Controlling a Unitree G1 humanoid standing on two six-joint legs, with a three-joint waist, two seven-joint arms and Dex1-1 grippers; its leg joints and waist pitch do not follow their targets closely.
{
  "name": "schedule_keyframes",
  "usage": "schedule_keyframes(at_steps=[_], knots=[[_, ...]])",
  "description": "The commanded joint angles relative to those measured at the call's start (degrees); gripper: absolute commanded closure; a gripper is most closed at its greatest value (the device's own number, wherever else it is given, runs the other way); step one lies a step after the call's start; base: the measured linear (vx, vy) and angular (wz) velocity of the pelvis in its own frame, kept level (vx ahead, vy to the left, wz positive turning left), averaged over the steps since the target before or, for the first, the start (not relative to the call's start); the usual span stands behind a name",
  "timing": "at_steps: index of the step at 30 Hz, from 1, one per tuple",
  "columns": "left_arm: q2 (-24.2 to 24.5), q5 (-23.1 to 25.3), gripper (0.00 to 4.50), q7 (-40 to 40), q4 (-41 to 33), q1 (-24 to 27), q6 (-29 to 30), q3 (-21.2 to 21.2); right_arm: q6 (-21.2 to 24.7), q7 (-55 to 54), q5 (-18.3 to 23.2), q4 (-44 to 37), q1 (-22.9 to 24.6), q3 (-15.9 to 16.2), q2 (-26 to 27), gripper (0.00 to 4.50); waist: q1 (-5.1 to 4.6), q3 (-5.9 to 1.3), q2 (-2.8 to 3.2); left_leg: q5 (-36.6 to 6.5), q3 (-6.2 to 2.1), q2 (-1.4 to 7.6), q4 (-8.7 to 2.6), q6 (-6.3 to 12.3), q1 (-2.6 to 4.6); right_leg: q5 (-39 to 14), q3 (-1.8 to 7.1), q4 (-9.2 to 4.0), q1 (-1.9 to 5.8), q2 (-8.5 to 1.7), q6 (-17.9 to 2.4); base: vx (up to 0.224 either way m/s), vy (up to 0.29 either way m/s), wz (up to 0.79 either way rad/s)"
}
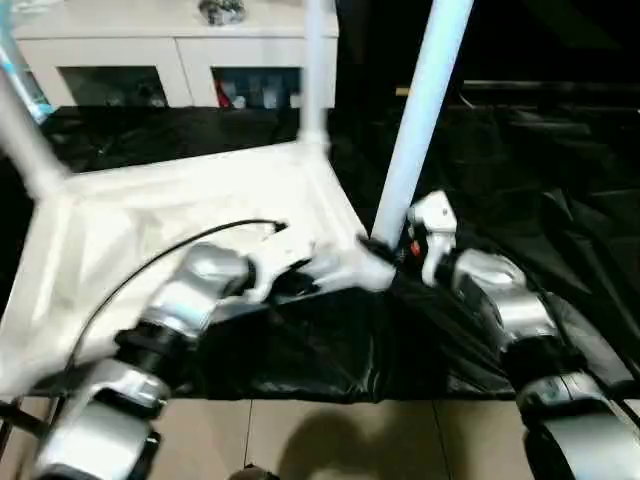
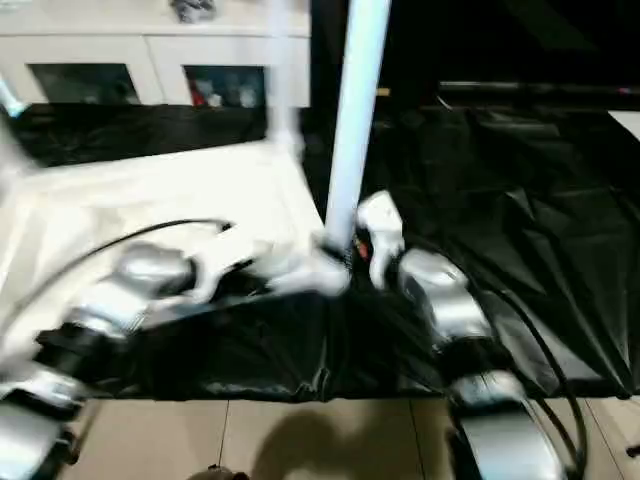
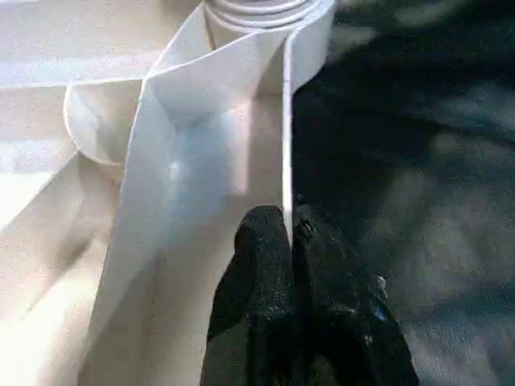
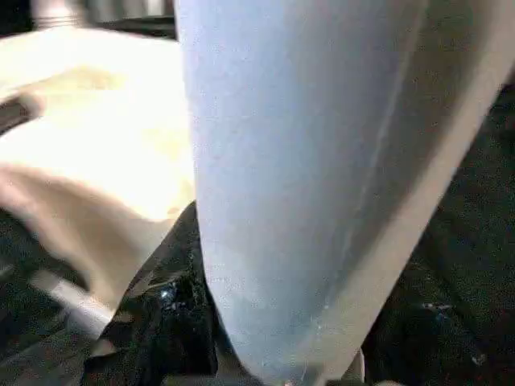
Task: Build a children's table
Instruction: Insert table leg to table base, then rotate leg to tighten
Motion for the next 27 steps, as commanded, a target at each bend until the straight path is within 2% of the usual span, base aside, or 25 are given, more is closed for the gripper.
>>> schedule_keyframes(at_steps=[1,2,4,6,9,10,12,15,16,18,22,27], knots=[[-2.60,0.52,4.50,4.22,-5.54,-0.41,2.22,0.83,3.85,-3.46,-2.87,6.80,1.09,1.88,2.21,2.61,0.19,-3.27,-0.07,-12.03,-1.37,3.53,-3.98,0.49,1.13,1.80,2.53,-4.00,1.84,-5.07,-14.70,0.000,0.000,0.00],[-4.05,1.58,4.50,5.94,-6.91,-0.03,3.44,0.05,4.18,-5.34,-2.85,8.40,-0.01,1.34,3.21,2.61,0.31,-3.34,0.06,-9.03,-1.28,3.47,-3.67,1.84,0.95,5.92,2.47,-3.69,1.98,-5.10,-15.23,0.000,0.000,0.00],[-6.04,2.45,4.50,7.15,-8.78,0.77,4.70,-1.36,5.04,-7.21,-2.67,9.96,-1.25,0.76,4.32,2.62,0.37,-3.37,-0.03,-6.79,-1.25,3.38,-3.39,3.42,0.77,8.48,2.30,-3.55,2.19,-5.12,-15.58,0.000,0.000,0.00],[-6.87,2.67,4.50,7.64,-9.45,1.28,5.31,-2.23,4.92,-7.68,-3.10,10.81,-1.89,0.79,4.75,2.62,0.51,-3.45,0.02,-6.68,-1.24,3.45,-3.32,4.10,0.87,8.11,2.16,-3.54,2.16,-5.08,-15.46,0.000,0.000,0.00],[-7.27,2.70,4.50,8.08,-10.54,1.93,6.57,-3.03,4.90,-8.00,-3.59,11.87,-2.63,0.97,5.18,2.62,0.38,-3.17,0.01,-9.23,-1.28,3.59,-3.64,3.58,0.98,3.97,2.09,-3.90,2.08,-4.99,-15.31,0.000,0.000,0.00],[-7.13,2.36,4.50,7.94,-11.10,2.16,7.19,-3.37,4.90,-8.18,-4.06,12.13,-2.90,1.39,5.23,2.62,0.32,-3.02,0.04,-11.20,-1.31,3.64,-3.85,2.72,1.11,0.73,2.15,-4.18,2.01,-4.97,-14.95,0.000,0.000,0.00],[-7.00,2.21,4.50,7.84,-11.26,2.26,7.25,-3.43,4.92,-8.41,-4.41,12.09,-2.96,1.64,5.25,2.62,0.24,-2.98,-0.05,-12.01,-1.32,3.62,-3.96,2.09,1.10,-0.73,2.22,-4.27,2.01,-4.93,-14.56,0.000,0.000,0.00],[-6.91,2.31,4.50,7.65,-11.66,2.60,7.53,-3.16,4.35,-7.21,-3.20,12.78,-3.49,0.43,5.79,2.62,0.26,-3.07,-0.07,-11.43,-1.32,3.58,-3.88,2.00,1.12,-0.19,2.28,-4.22,2.05,-5.02,-14.36,0.000,0.000,0.00],[-6.91,2.31,4.50,7.63,-12.01,2.76,7.75,-3.04,4.00,-7.19,-2.96,13.02,-3.73,-0.04,5.95,2.06,0.17,-3.10,-0.05,-11.16,-1.33,3.61,-3.86,2.11,1.08,0.48,2.27,-4.13,2.05,-5.05,-14.59,0.000,0.000,0.00],[-6.64,1.96,4.50,7.17,-12.08,2.94,6.89,-2.80,3.31,-6.66,-2.28,13.15,-4.18,-0.87,6.21,2.06,0.14,-3.08,-0.06,-11.02,-1.31,3.56,-3.81,2.25,1.02,0.85,2.26,-4.13,2.06,-5.02,-14.67,0.000,0.000,0.00],[-5.39,1.18,4.50,5.90,-12.01,3.24,5.62,-2.69,1.70,-4.59,-1.26,12.86,-4.89,-1.88,6.42,1.60,0.30,-3.35,-0.04,-8.32,-1.25,3.52,-3.49,3.34,1.01,5.17,2.15,-3.63,2.10,-4.89,-15.34,0.000,0.000,0.00],[-2.54,-0.78,4.50,0.49,-12.17,3.91,1.92,-2.53,0.17,1.46,-1.05,10.20,-4.89,-1.21,5.32,1.18,0.42,-3.92,-0.07,-3.91,-1.17,3.29,-2.66,6.04,0.61,12.92,1.97,-2.72,2.34,-4.79,-15.89,0.000,0.000,0.00]])
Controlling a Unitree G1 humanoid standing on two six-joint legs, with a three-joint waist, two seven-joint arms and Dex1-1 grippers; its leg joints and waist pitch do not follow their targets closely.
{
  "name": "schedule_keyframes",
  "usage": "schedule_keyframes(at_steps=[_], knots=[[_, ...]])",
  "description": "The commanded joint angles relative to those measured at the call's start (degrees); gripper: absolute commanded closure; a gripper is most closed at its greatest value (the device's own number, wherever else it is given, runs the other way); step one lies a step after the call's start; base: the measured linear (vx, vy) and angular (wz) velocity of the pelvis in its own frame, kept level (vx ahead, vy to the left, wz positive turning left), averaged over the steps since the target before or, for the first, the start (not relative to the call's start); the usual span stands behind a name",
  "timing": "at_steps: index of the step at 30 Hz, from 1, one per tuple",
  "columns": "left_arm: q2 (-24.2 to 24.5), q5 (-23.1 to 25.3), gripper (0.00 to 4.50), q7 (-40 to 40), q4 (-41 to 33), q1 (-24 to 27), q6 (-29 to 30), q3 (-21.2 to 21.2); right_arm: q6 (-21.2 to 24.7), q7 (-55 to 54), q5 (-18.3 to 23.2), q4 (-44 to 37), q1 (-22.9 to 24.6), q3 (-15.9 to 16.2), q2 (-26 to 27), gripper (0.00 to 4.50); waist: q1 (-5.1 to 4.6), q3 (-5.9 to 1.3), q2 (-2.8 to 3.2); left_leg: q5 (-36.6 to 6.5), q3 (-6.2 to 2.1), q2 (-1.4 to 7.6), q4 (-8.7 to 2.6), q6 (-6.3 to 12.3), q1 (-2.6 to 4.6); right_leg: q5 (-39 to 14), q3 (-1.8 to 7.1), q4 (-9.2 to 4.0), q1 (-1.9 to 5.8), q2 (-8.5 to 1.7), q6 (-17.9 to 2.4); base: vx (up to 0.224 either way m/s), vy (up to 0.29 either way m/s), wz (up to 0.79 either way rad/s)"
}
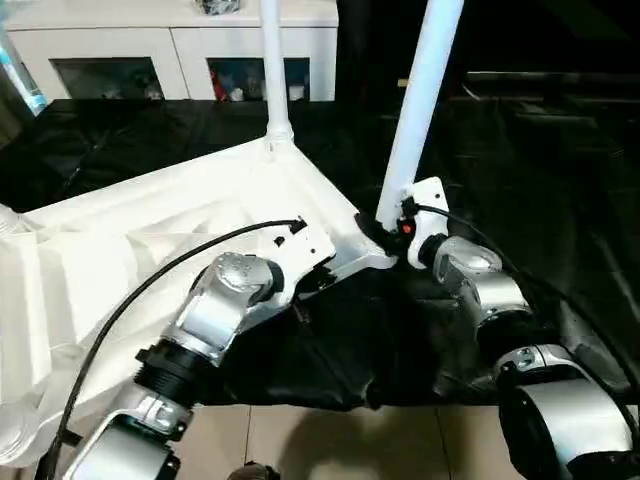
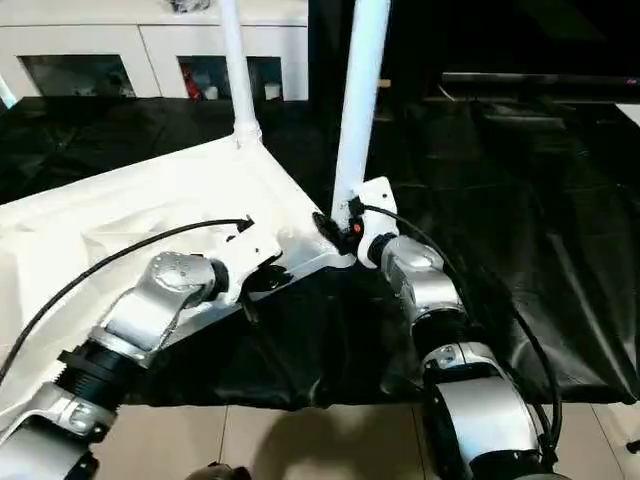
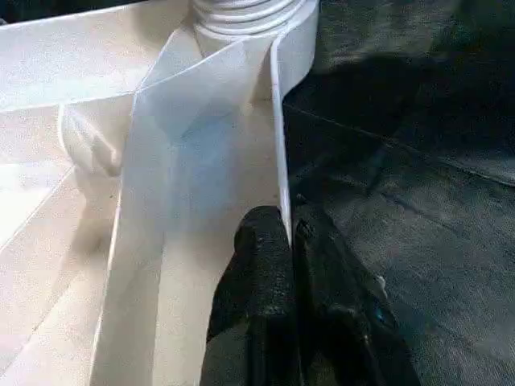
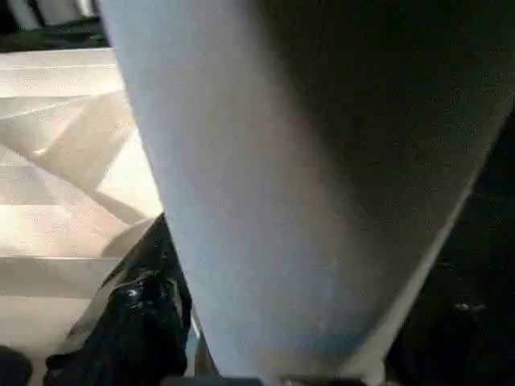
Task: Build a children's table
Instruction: Rotate leg to tighten
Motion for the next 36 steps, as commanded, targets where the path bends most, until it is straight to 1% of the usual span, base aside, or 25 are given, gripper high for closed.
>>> schedule_keyframes(at_steps=[1,2,3,5,6,7,8,9,10,11,12,13,15,16,18,19,20,21,22,24,27,28,30,31,36], knots=[[-0.19,-2.39,4.50,-4.43,-2.76,-0.11,-3.79,-1.87,0.27,4.66,-0.70,-0.38,1.05,2.94,1.17,0.98,0.37,-3.89,-0.04,-3.83,-1.19,3.18,-2.30,6.02,1.08,13.57,2.10,-2.40,2.82,-4.84,-15.96,0.000,0.000,0.00],[0.15,-2.44,4.50,-4.92,-2.60,-0.10,-4.59,-1.89,-0.12,5.27,-0.91,-0.87,1.22,3.21,0.86,0.98,0.45,-3.93,0.04,-3.66,-1.14,3.28,-2.22,6.29,1.15,14.09,2.04,-2.32,2.73,-4.83,-16.10,0.000,0.000,0.00],[0.58,-2.75,4.50,-5.83,-2.40,-0.08,-5.20,-1.86,-0.09,7.05,-0.58,-2.01,1.62,3.48,0.44,0.90,0.52,-3.85,-0.03,-4.27,-1.08,3.37,-2.21,6.49,1.21,13.48,2.01,-2.41,2.66,-4.80,-16.19,0.000,0.000,0.00],[1.93,-3.11,4.50,-8.04,-1.85,-0.18,-7.07,-2.16,0.13,10.71,0.01,-4.61,2.54,4.22,-0.74,0.90,0.84,-3.90,0.23,-4.39,-1.13,3.46,-2.09,6.59,1.24,12.82,1.90,-2.33,2.60,-4.75,-16.06,0.000,0.000,0.00],[2.50,-3.13,4.50,-8.85,-1.66,-0.21,-7.96,-2.36,0.24,11.97,0.19,-5.58,2.90,4.52,-1.19,0.90,0.89,-3.82,0.22,-4.95,-1.09,3.58,-2.16,6.37,1.22,11.92,1.88,-2.39,2.49,-4.72,-15.98,0.000,0.000,0.00],[3.67,-3.44,4.50,-10.65,-1.31,-0.24,-8.99,-2.49,0.86,16.32,0.81,-8.55,4.32,5.63,-2.87,0.90,1.12,-3.88,0.29,-5.51,-1.16,3.63,-2.15,6.06,1.29,10.96,1.81,-2.37,2.53,-4.67,-15.82,0.000,0.000,0.00],[3.69,-3.45,4.50,-10.68,-1.30,-0.24,-9.00,-2.49,0.87,16.41,0.82,-8.62,4.35,5.65,-2.90,0.90,1.19,-3.75,0.21,-5.74,-1.12,3.59,-2.20,5.99,1.23,10.63,1.83,-2.44,2.53,-4.58,-15.61,0.000,0.000,0.00],[5.23,-4.20,4.50,-13.54,-0.43,-0.50,-11.07,-2.49,2.07,21.55,1.37,-11.47,5.99,7.02,-5.00,0.90,1.31,-3.79,0.25,-5.93,-1.11,3.60,-2.15,5.91,1.27,10.35,1.89,-2.43,2.49,-4.62,-15.62,0.000,0.000,0.00],[5.36,-4.27,4.50,-13.78,-0.35,-0.53,-11.21,-2.48,2.13,21.94,1.38,-11.67,6.12,7.14,-5.18,0.90,1.72,-3.85,0.20,-6.13,-1.09,3.57,-2.05,5.68,1.34,9.88,1.87,-2.40,2.50,-4.66,-15.31,0.000,0.000,0.00],[6.19,-4.74,4.50,-15.35,0.23,-0.77,-12.49,-2.44,2.68,24.65,1.32,-12.82,6.90,7.69,-6.29,0.90,1.77,-3.82,0.29,-6.39,-1.06,3.59,-2.09,5.63,1.38,9.66,1.91,-2.44,2.36,-4.63,-15.38,0.000,0.000,0.00],[6.53,-5.10,4.50,-16.25,0.52,-0.89,-13.23,-2.35,3.15,26.26,1.38,-13.48,7.32,7.93,-6.90,0.90,1.93,-3.77,0.26,-6.53,-1.07,3.59,-2.07,5.56,1.33,9.43,1.93,-2.48,2.37,-4.67,-15.23,0.000,0.000,0.00],[6.89,-5.43,4.50,-17.17,0.79,-1.02,-13.65,-2.29,3.81,28.03,1.55,-14.38,7.88,8.28,-7.68,0.90,2.06,-3.77,-0.03,-6.95,-1.03,3.62,-2.12,5.34,1.33,8.77,1.94,-2.46,2.34,-4.66,-15.36,0.000,0.000,0.00],[7.13,-5.66,4.50,-17.87,1.02,-1.10,-14.00,-2.23,4.39,29.31,1.64,-15.26,8.37,8.49,-8.25,0.90,2.39,-3.69,0.14,-7.61,-1.11,3.71,-2.19,4.88,1.34,6.99,1.96,-2.48,2.23,-4.81,-15.25,0.000,0.000,0.00],[7.61,-5.87,4.50,-19.11,1.51,-1.25,-14.84,-2.25,5.26,31.24,1.78,-16.59,9.11,9.12,-9.30,0.90,2.40,-3.65,0.13,-8.05,-1.07,3.72,-2.21,4.64,1.37,6.29,2.01,-2.56,2.16,-4.84,-15.31,0.000,0.000,0.00],[8.76,-6.04,4.50,-21.78,2.75,-1.58,-16.72,-2.55,7.02,35.57,2.07,-19.39,10.61,10.85,-11.60,0.90,2.90,-3.63,0.03,-8.71,-1.11,3.69,-2.17,4.15,1.43,4.20,2.12,-2.67,2.25,-4.90,-14.65,0.000,0.000,0.00],[9.18,-6.03,4.50,-22.91,3.30,-1.71,-17.51,-2.79,7.84,37.46,2.21,-20.60,11.20,11.75,-12.54,0.90,3.07,-3.56,0.06,-9.05,-1.12,3.74,-2.21,4.04,1.45,3.47,2.12,-2.78,2.08,-4.87,-14.42,0.000,0.000,0.00],[9.22,-6.03,4.50,-23.00,3.34,-1.72,-17.57,-2.81,7.92,37.63,2.22,-20.71,11.25,11.83,-12.63,0.90,3.02,-3.52,0.04,-9.34,-1.15,3.74,-2.29,3.92,1.39,2.98,2.11,-2.77,2.11,-4.87,-14.48,0.000,0.000,0.00],[9.35,-6.02,4.50,-23.34,3.46,-1.76,-17.75,-2.92,8.26,38.30,2.29,-21.13,11.45,12.15,-12.95,1.05,3.17,-3.47,0.11,-10.09,-1.13,3.85,-2.32,3.52,1.51,1.90,2.18,-2.88,1.93,-4.94,-14.37,0.000,0.000,0.00],[9.51,-6.26,4.50,-24.05,3.74,-1.81,-18.09,-3.05,8.64,39.22,2.19,-21.74,11.75,12.61,-13.35,1.15,3.16,-3.43,0.11,-10.77,-1.17,3.87,-2.44,3.07,1.50,0.85,2.19,-2.93,1.93,-4.99,-14.46,0.000,0.000,0.00],[9.77,-6.33,4.50,-24.94,4.31,-1.95,-18.79,-3.28,8.98,40.51,1.68,-22.32,12.14,13.42,-13.89,1.15,3.18,-3.42,0.12,-11.65,-1.22,3.87,-2.53,2.41,1.57,-0.50,2.16,-3.00,1.87,-5.01,-14.51,0.000,0.000,0.00],[10.02,-6.05,4.50,-25.68,5.09,-2.25,-19.62,-3.42,8.86,41.29,0.67,-22.67,12.51,14.21,-14.24,1.47,3.18,-3.50,0.08,-11.43,-1.20,3.82,-2.48,2.19,1.53,0.24,2.19,-2.84,1.91,-4.98,-14.54,0.000,0.000,0.00],[10.09,-5.87,4.50,-25.86,5.65,-2.49,-20.00,-3.40,9.04,41.23,0.59,-22.83,12.62,14.18,-14.04,1.59,3.19,-3.60,0.12,-10.40,-1.23,3.80,-2.38,2.45,1.46,1.77,2.15,-2.66,1.93,-5.02,-14.66,0.000,0.000,0.00],[10.08,-5.83,4.50,-26.05,6.05,-2.63,-20.33,-3.34,9.41,41.24,0.71,-23.23,12.74,14.27,-14.08,1.66,3.22,-3.69,0.03,-9.61,-1.17,3.72,-2.22,2.85,1.42,3.03,2.14,-2.58,2.01,-5.07,-14.92,0.000,0.000,0.00],[10.05,-5.71,4.50,-26.39,7.12,-3.02,-21.06,-3.21,10.25,41.31,0.92,-24.24,13.18,14.59,-14.10,1.72,3.30,-3.66,0.13,-9.17,-1.17,3.64,-2.16,3.14,1.35,3.22,2.12,-2.59,2.02,-4.99,-14.81,0.000,0.000,0.00],[9.51,-5.69,4.50,-25.72,8.82,-3.47,-21.34,-2.57,11.01,40.45,1.27,-25.11,14.22,14.43,-13.57,1.79,3.50,-3.75,0.10,-9.19,-1.22,3.79,-2.15,3.22,1.44,3.55,2.07,-2.50,2.01,-5.11,-14.87,0.000,0.000,0.00]])
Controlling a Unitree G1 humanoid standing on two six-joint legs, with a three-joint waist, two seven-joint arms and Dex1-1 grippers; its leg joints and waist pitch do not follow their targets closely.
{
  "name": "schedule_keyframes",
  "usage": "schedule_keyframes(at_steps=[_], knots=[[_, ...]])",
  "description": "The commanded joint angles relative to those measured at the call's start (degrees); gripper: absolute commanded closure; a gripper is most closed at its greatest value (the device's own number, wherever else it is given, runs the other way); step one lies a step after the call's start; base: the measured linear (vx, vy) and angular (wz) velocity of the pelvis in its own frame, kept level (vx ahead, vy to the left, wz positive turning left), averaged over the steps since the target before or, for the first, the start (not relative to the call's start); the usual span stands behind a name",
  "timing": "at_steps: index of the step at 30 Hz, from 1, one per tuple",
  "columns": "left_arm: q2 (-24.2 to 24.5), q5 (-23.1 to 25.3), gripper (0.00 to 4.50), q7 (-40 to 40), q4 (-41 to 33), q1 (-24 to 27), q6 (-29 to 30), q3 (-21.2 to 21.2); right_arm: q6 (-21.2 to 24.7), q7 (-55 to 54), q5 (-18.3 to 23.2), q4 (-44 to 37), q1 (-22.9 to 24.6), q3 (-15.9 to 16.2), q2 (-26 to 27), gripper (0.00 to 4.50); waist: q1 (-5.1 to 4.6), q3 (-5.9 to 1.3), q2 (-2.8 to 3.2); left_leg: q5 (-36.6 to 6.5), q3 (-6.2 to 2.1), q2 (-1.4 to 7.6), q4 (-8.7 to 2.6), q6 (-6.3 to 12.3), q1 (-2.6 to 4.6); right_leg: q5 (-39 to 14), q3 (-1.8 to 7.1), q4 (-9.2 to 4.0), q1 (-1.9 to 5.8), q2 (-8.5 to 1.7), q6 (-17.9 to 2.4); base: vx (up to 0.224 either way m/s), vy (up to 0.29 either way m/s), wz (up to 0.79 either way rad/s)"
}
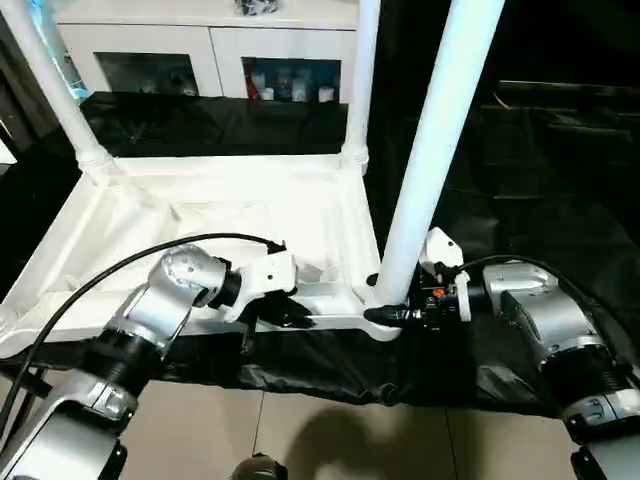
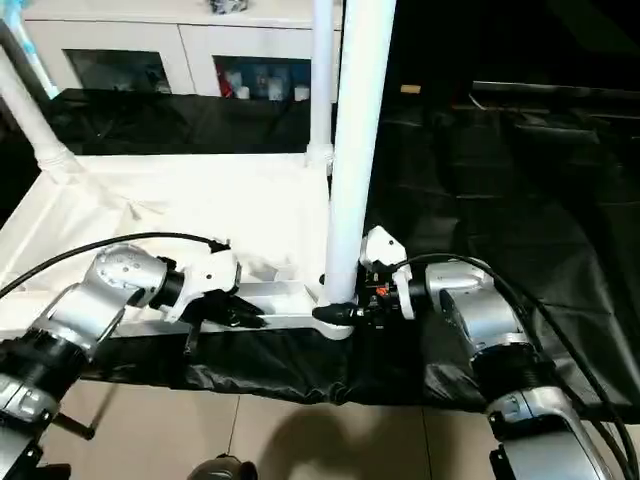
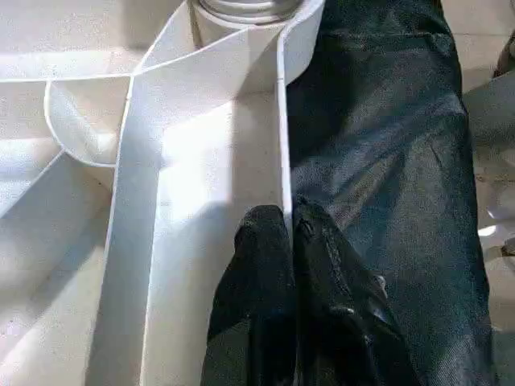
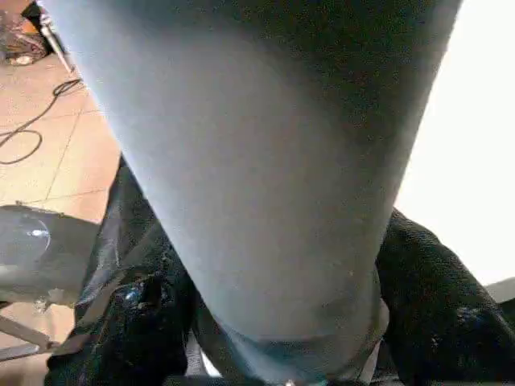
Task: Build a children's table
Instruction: Rotate leg to tighten
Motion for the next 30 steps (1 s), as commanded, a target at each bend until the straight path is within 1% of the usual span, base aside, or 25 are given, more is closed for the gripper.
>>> schedule_keyframes(at_steps=[1,4,6,7,8,10,11,12,13,14,15,16,17,19,20,21,22,23,24,25,26,28,29,30], knots=[[-2.12,-0.69,4.50,2.23,0.47,-1.86,-0.19,0.13,1.28,-0.07,0.07,-0.67,1.64,2.46,1.77,1.80,-0.14,-3.71,-0.04,-9.57,-1.05,3.52,-3.44,3.29,1.89,2.66,2.37,-3.66,2.01,-5.03,-14.84,0.000,0.000,0.00],[-4.66,0.13,4.50,8.47,2.05,-2.59,2.40,1.58,0.57,-8.27,-0.33,2.12,2.18,-0.52,4.62,1.80,-0.24,-3.40,-0.05,-12.42,-1.08,3.58,-3.87,1.74,2.06,-1.92,2.49,-4.05,1.85,-5.22,-14.75,0.000,0.000,0.00],[-6.10,0.95,4.50,12.01,3.04,-3.10,3.50,2.13,-0.17,-13.45,-1.15,4.03,2.03,-1.90,6.15,1.81,-0.64,-2.98,-0.09,-17.22,-1.34,3.49,-4.49,-0.55,2.43,-10.41,2.55,-4.95,1.84,-5.55,-13.58,0.000,0.000,0.00],[-8.06,1.39,4.50,15.56,3.74,-3.49,4.70,2.76,-0.28,-19.90,-2.00,6.21,1.69,-3.51,8.01,1.81,-0.99,-2.73,-0.07,-18.68,-1.41,3.52,-4.76,-1.70,2.52,-13.50,2.71,-5.19,1.67,-5.60,-12.74,0.000,0.000,0.00],[-9.57,1.75,4.50,17.98,3.81,-3.63,5.56,2.98,-0.26,-24.52,-2.40,7.92,1.28,-4.66,9.47,1.81,-1.35,-2.44,0.08,-21.26,-1.58,3.47,-5.02,-2.65,2.71,-17.29,2.70,-5.58,1.60,-5.71,-12.01,0.000,0.000,0.00],[-13.46,3.14,4.50,23.53,3.60,-3.82,7.59,2.67,-0.59,-34.48,-2.81,12.01,-0.41,-6.91,13.36,1.81,-1.78,-2.43,0.28,-23.89,-1.94,3.44,-5.22,-3.89,3.07,-20.69,2.73,-5.86,1.49,-5.88,-10.93,0.000,0.000,0.00],[-13.46,3.14,4.50,23.53,3.60,-3.82,7.59,2.67,-0.59,-34.48,-2.81,12.01,-0.41,-6.91,13.36,1.81,-1.96,-2.45,0.07,-24.22,-1.99,3.39,-5.27,-4.06,3.05,-20.91,2.74,-5.95,1.52,-5.86,-10.66,0.000,0.000,0.00],[-14.67,3.60,4.50,25.12,3.58,-3.88,8.11,2.55,-0.43,-37.62,-2.59,13.14,-1.15,-7.96,14.69,1.81,-2.21,-2.51,-0.05,-24.10,-1.98,3.19,-5.29,-3.81,3.02,-20.43,2.73,-6.08,1.60,-5.76,-10.22,0.000,0.000,0.00],[-16.03,3.89,4.50,26.66,3.49,-3.94,8.74,2.48,-0.30,-40.93,-2.21,14.45,-2.08,-9.14,16.12,1.82,-2.39,-2.68,0.02,-23.13,-1.89,3.20,-5.26,-3.35,3.08,-18.29,2.82,-6.02,1.47,-5.80,-10.49,0.000,0.000,0.00],[-16.22,3.90,4.50,26.84,3.45,-3.94,8.82,2.47,-0.30,-41.36,-2.19,14.62,-2.21,-9.29,16.31,1.82,-2.55,-2.64,0.07,-22.75,-1.87,3.18,-5.28,-3.05,2.96,-17.18,2.82,-6.00,1.50,-5.70,-10.66,0.000,0.000,0.00],[-17.63,3.99,4.50,28.07,3.12,-3.90,9.38,2.36,-0.36,-44.47,-2.09,15.86,-3.14,-10.36,17.66,1.82,-2.67,-2.81,0.00,-21.32,-1.73,3.13,-5.21,-2.47,2.71,-14.68,2.78,-5.77,1.70,-5.60,-11.01,0.000,0.000,0.00],[-19.01,4.10,4.50,28.86,2.52,-3.74,9.74,2.04,-0.48,-47.44,-1.85,17.29,-4.13,-11.42,19.05,1.82,-2.76,-2.87,-0.35,-19.84,-1.66,3.09,-5.19,-1.96,2.53,-12.58,2.71,-5.65,1.81,-5.55,-11.42,0.000,0.000,0.00],[-19.01,4.10,4.50,28.86,2.52,-3.74,9.74,2.04,-0.48,-47.44,-1.85,17.29,-4.13,-11.42,19.05,1.82,-2.66,-2.97,-0.21,-19.03,-1.59,3.06,-5.08,-1.68,2.55,-11.57,2.72,-5.54,1.85,-5.59,-11.61,0.000,0.000,0.00],[-20.16,4.69,4.50,28.76,1.31,-3.28,8.94,0.99,-2.94,-48.83,-1.24,18.99,-5.11,-12.94,20.80,1.82,-2.56,-3.19,-0.14,-16.03,-1.40,3.02,-4.79,-0.45,2.29,-7.09,2.69,-5.27,2.06,-5.55,-12.15,0.000,0.000,0.00],[-20.22,4.76,4.50,28.68,1.08,-3.19,8.79,0.89,-3.67,-48.94,-1.23,19.25,-5.23,-13.15,20.96,1.47,-2.42,-3.43,-0.37,-13.58,-1.30,3.00,-4.52,0.42,2.13,-3.76,2.65,-4.97,2.30,-5.59,-12.43,0.000,0.000,0.00],[-19.91,4.66,4.50,28.14,0.58,-2.99,8.64,0.79,-4.25,-47.97,-0.88,19.15,-5.26,-13.36,20.95,1.47,-2.30,-3.55,-0.28,-12.09,-1.26,2.97,-4.37,0.91,2.02,-1.79,2.59,-4.71,2.39,-5.58,-12.61,0.000,0.000,0.00],[-19.60,4.58,4.50,27.70,0.19,-2.83,8.49,0.71,-4.56,-47.10,-0.58,19.00,-5.26,-13.51,20.91,1.12,-2.23,-3.72,-0.24,-9.63,-1.20,2.92,-4.10,2.03,1.83,1.98,2.45,-4.33,2.48,-5.48,-12.98,0.000,0.000,0.00],[-19.29,4.55,4.50,27.42,0.03,-2.72,8.27,0.66,-4.37,-46.52,-0.35,18.76,-5.22,-13.59,20.79,1.12,-2.19,-3.76,-0.17,-8.72,-1.18,2.87,-3.97,2.62,1.77,3.54,2.39,-4.19,2.51,-5.42,-13.17,0.000,0.000,0.00],[-19.29,4.55,4.50,27.42,0.03,-2.72,8.27,0.66,-4.37,-46.52,-0.35,18.76,-5.22,-13.59,20.79,1.02,-2.14,-3.84,-0.18,-7.48,-1.17,2.90,-3.80,3.61,1.70,5.80,2.27,-3.98,2.51,-5.39,-13.57,0.000,0.000,0.00],[-18.19,4.13,4.50,25.93,-0.48,-2.26,7.30,0.41,-4.21,-44.65,-0.13,18.03,-5.09,-13.64,20.15,1.02,-2.10,-3.78,-0.13,-7.26,-1.16,2.92,-3.77,4.25,1.65,6.25,2.14,-3.97,2.47,-5.37,-13.86,0.000,0.000,0.00],[-17.24,4.03,4.50,24.76,-0.76,-1.89,6.60,0.09,-4.28,-43.20,-0.68,17.40,-4.82,-12.93,19.23,0.78,-2.09,-3.74,-0.11,-7.62,-1.21,2.98,-3.82,4.38,1.62,5.79,2.07,-4.00,2.47,-5.39,-13.92,0.000,0.000,0.00],[-15.98,3.96,4.50,23.22,-0.98,-1.45,5.77,-0.29,-4.28,-40.77,-1.34,16.52,-4.37,-11.86,17.99,0.69,-2.23,-3.59,-0.02,-9.38,-1.20,3.10,-3.96,4.12,1.64,3.19,1.98,-4.25,2.50,-5.33,-13.87,0.000,0.000,0.00],[-14.23,3.79,4.50,20.93,-1.01,-0.89,4.70,-0.31,-4.60,-36.03,-1.53,14.19,-3.08,-10.52,15.84,0.69,-2.25,-3.58,0.04,-9.67,-1.19,3.11,-3.97,3.98,1.68,2.77,1.98,-4.27,2.52,-5.31,-13.85,0.000,0.000,0.00],[-13.51,3.65,4.50,19.91,-1.02,-0.67,4.18,-0.27,-4.64,-33.65,-1.39,13.05,-2.47,-9.95,14.88,0.69,-2.03,-3.61,0.06,-10.15,-1.19,3.27,-3.97,3.84,1.79,2.29,1.98,-4.34,2.56,-5.34,-13.57,0.000,0.000,0.00]])
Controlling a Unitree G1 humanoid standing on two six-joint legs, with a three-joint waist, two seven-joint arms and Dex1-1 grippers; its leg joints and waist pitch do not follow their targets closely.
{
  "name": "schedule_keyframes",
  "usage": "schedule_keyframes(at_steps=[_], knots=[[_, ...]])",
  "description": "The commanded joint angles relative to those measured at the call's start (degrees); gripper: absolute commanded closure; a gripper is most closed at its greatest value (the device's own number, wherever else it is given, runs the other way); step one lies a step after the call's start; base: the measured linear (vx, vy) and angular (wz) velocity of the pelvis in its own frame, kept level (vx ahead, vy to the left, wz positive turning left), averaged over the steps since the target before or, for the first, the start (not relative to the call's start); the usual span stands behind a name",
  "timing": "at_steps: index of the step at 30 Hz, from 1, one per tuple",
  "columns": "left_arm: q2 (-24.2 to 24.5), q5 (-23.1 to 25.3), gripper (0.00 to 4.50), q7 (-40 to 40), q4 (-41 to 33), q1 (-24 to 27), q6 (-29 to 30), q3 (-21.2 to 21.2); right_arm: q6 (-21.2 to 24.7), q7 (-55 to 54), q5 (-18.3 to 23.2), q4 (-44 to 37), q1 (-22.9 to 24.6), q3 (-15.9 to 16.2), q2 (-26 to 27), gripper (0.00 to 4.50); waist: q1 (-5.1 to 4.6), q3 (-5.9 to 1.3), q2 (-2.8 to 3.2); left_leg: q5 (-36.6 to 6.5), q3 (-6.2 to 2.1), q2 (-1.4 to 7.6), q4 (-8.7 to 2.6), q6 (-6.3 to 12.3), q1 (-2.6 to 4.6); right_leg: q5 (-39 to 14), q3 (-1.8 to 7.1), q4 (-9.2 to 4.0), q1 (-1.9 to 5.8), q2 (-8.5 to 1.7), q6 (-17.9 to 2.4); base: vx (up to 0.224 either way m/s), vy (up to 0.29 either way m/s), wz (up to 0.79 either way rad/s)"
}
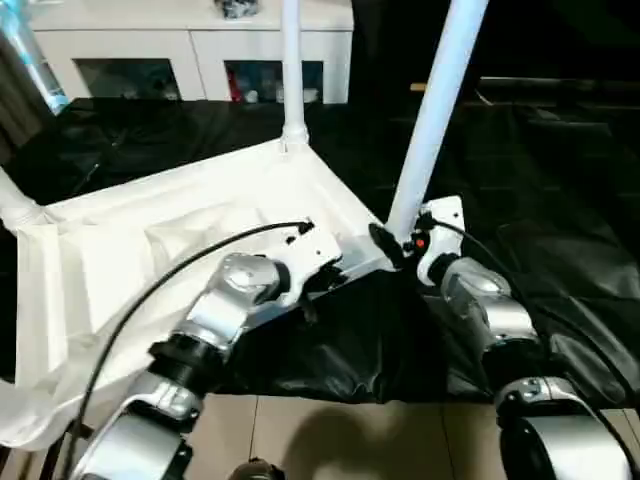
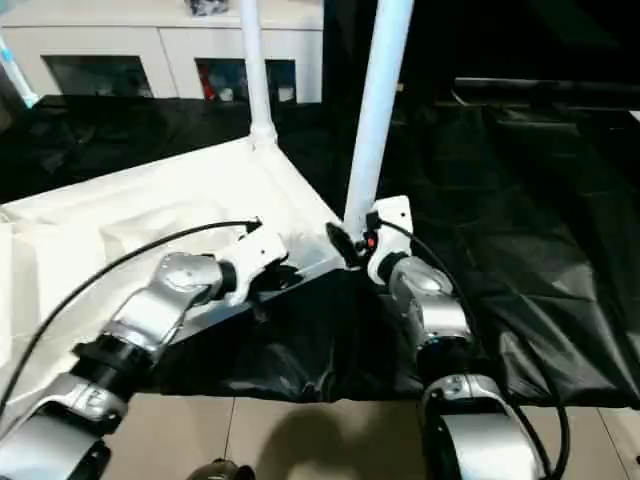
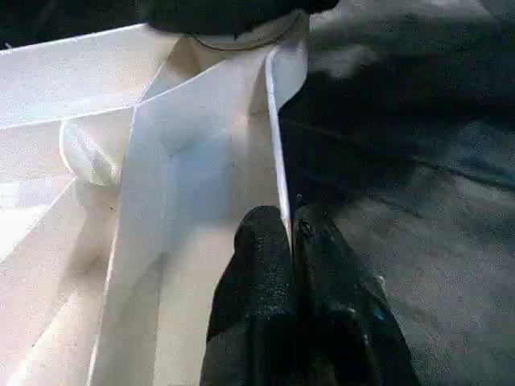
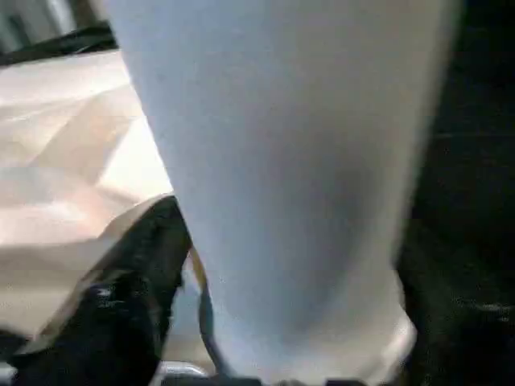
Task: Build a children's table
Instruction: Rotate leg to tighten
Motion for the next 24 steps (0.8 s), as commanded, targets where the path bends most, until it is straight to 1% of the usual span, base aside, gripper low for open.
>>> schedule_keyframes(at_steps=[1,3,4,6,7,8,9,10,11,12,13,15,16,17,20,21,22,23,24], knots=[[0.30,-1.65,4.50,-5.10,-2.77,0.14,-3.82,-2.60,0.81,8.74,-0.58,-2.17,2.05,4.93,-0.35,0.69,0.17,-3.62,0.03,-10.21,-1.20,3.59,-3.39,3.83,1.34,2.78,2.49,-3.92,2.37,-4.55,-13.67,0.000,0.000,0.00],[0.72,-1.78,4.50,-5.78,-2.84,0.26,-4.03,-2.56,0.52,10.21,-0.56,-2.72,2.42,5.39,-1.01,0.69,0.21,-3.50,0.04,-10.74,-1.16,3.63,-3.50,3.71,1.33,2.23,2.49,-4.01,2.24,-4.55,-13.94,0.000,0.000,0.00],[1.76,-2.48,4.50,-7.62,-2.61,0.33,-4.67,-2.08,0.12,15.40,0.02,-4.73,3.54,6.96,-3.04,0.69,0.23,-3.41,0.07,-11.73,-1.18,3.62,-3.61,3.34,1.32,0.65,2.50,-4.12,2.31,-4.64,-13.83,0.000,0.000,0.00],[2.72,-3.85,4.50,-10.03,-2.53,0.43,-5.46,-1.50,0.02,20.59,0.30,-6.87,4.57,8.45,-5.09,0.69,0.36,-3.37,-0.03,-12.47,-1.19,3.65,-3.63,3.04,1.36,-0.77,2.50,-4.26,2.34,-4.60,-13.61,0.000,0.000,0.00],[3.22,-4.46,4.50,-11.21,-2.55,0.44,-5.51,-1.28,-0.06,23.11,0.22,-7.83,5.01,9.34,-6.16,0.69,0.54,-3.45,-0.14,-12.02,-1.16,3.65,-3.51,3.28,1.32,-0.40,2.50,-4.17,2.46,-4.61,-13.47,0.000,0.000,0.00],[3.46,-4.69,4.50,-11.78,-2.47,0.41,-5.74,-1.20,-0.08,24.11,0.12,-8.17,5.14,9.70,-6.62,0.69,0.59,-3.48,-0.08,-11.64,-1.15,3.65,-3.48,3.45,1.26,0.15,2.49,-4.06,2.43,-4.63,-13.63,0.000,0.000,0.00],[4.13,-5.29,4.50,-13.35,-2.17,0.28,-6.40,-0.99,-0.14,26.91,-0.16,-9.11,5.48,10.76,-7.90,0.69,0.55,-3.45,-0.02,-11.47,-1.15,3.65,-3.50,3.64,1.21,0.42,2.51,-4.08,2.34,-4.63,-13.76,0.000,0.000,0.00],[4.51,-5.71,4.50,-14.37,-1.96,0.19,-6.60,-0.89,0.01,28.29,-0.24,-9.48,5.57,11.27,-8.56,0.69,0.57,-3.51,-0.32,-10.45,-1.10,3.61,-3.30,4.32,1.21,1.65,2.47,-3.95,2.34,-4.59,-14.16,0.000,0.000,0.00],[5.34,-5.91,4.50,-15.64,-1.33,-0.09,-7.34,-0.90,0.53,30.84,-0.25,-10.20,5.70,12.15,-9.72,0.69,0.62,-3.51,-0.20,-10.09,-1.09,3.64,-3.28,4.61,1.20,1.67,2.45,-3.92,2.28,-4.67,-14.47,0.000,0.000,0.00],[6.07,-6.01,4.50,-16.78,-0.72,-0.39,-7.79,-0.94,0.74,32.92,-0.35,-10.68,5.73,12.92,-10.67,0.69,0.70,-3.51,-0.30,-9.98,-1.12,3.54,-3.20,4.79,1.20,1.45,2.37,-4.01,2.38,-4.63,-14.50,0.000,0.000,0.00],[6.71,-6.02,4.50,-17.87,-0.07,-0.70,-8.24,-0.96,0.95,34.76,-0.48,-11.05,5.70,13.51,-11.43,0.69,0.79,-3.53,-0.27,-9.68,-1.09,3.54,-3.11,5.24,1.17,1.60,2.38,-3.93,2.32,-4.59,-14.53,0.000,0.000,0.00],[7.19,-5.95,4.50,-18.64,0.43,-0.96,-8.62,-0.99,1.05,35.94,-0.61,-11.19,5.60,13.92,-11.89,0.97,0.86,-3.60,-0.19,-9.36,-1.08,3.64,-3.08,5.43,1.17,1.95,2.37,-3.79,2.31,-4.63,-14.65,0.000,0.000,0.00],[7.88,-5.80,4.50,-19.72,1.12,-1.35,-9.29,-1.08,1.10,37.48,-0.80,-11.24,5.36,14.58,-12.51,0.97,1.01,-3.57,-0.27,-9.58,-1.12,3.71,-3.09,5.48,1.26,1.34,2.36,-3.86,2.16,-4.66,-14.91,0.000,0.000,0.00],[8.29,-5.66,4.50,-20.24,1.62,-1.63,-9.76,-1.16,0.93,38.40,-1.09,-11.21,5.19,15.12,-12.91,1.07,1.06,-3.54,-0.33,-9.76,-1.07,3.69,-3.11,5.43,1.29,0.86,2.36,-3.91,2.14,-4.62,-14.90,0.000,0.000,0.00],[9.14,-5.49,4.50,-21.57,3.16,-2.42,-11.00,-1.25,0.17,40.16,-1.93,-10.78,4.56,16.21,-13.25,1.35,1.42,-3.49,-0.26,-10.90,-1.11,3.87,-3.23,4.59,1.43,-0.97,2.42,-3.96,2.00,-4.78,-14.97,0.000,0.000,0.00],[9.14,-5.49,4.50,-21.57,3.17,-2.43,-11.01,-1.25,0.16,40.16,-1.94,-10.77,4.56,16.21,-13.25,1.35,1.40,-3.46,-0.32,-10.97,-1.12,3.83,-3.25,4.46,1.35,-1.16,2.43,-3.96,2.04,-4.76,-14.92,0.000,0.000,0.00],[9.19,-5.45,4.50,-21.71,3.41,-2.55,-11.14,-1.24,0.07,40.25,-2.10,-10.57,4.39,16.39,-13.11,1.42,1.43,-3.49,-0.34,-11.05,-1.15,3.86,-3.29,4.10,1.37,-1.21,2.46,-3.87,2.04,-4.81,-14.91,0.000,0.000,0.00],[9.17,-5.39,4.50,-21.76,3.61,-2.65,-11.19,-1.21,0.12,40.35,-2.15,-10.41,4.27,16.52,-12.97,1.53,1.41,-3.48,-0.42,-11.07,-1.12,3.87,-3.29,4.06,1.39,-1.15,2.48,-3.91,2.06,-4.86,-14.95,0.000,0.000,0.00],[9.14,-5.40,4.50,-21.86,3.99,-2.79,-11.45,-1.17,0.23,40.47,-2.10,-10.41,4.20,16.72,-12.92,1.61,1.45,-3.47,-0.37,-11.05,-1.13,3.84,-3.29,4.08,1.38,-1.24,2.46,-3.88,2.03,-4.84,-14.99,0.000,0.000,0.00]])
